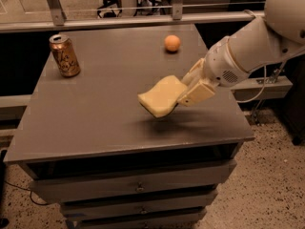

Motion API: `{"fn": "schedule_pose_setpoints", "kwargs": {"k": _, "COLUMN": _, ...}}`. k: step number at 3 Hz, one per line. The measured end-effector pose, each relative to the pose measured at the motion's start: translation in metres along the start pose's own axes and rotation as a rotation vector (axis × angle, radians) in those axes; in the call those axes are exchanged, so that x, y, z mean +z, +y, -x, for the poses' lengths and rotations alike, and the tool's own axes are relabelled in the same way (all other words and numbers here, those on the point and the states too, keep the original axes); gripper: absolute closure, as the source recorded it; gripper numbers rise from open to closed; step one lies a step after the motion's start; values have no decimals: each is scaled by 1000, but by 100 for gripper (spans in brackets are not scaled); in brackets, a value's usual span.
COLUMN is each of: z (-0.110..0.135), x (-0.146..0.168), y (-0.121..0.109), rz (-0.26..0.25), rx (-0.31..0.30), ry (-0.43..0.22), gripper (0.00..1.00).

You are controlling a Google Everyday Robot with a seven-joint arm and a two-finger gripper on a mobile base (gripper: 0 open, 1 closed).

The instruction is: Move sponge near orange can

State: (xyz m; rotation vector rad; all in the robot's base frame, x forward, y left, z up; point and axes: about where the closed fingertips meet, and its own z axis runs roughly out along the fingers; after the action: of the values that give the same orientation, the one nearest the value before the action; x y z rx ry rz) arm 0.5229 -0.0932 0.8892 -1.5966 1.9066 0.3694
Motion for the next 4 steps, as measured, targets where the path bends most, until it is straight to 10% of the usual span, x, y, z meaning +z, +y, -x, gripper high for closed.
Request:
{"fn": "schedule_pose_setpoints", "kwargs": {"k": 2, "z": 7, "x": 9, "y": -12, "rz": -9, "rx": -2, "ry": -14, "gripper": 100}}
{"fn": "schedule_pose_setpoints", "kwargs": {"k": 4, "z": 49, "x": 53, "y": -92, "rz": -51, "rx": -86, "ry": -72, "gripper": 100}}
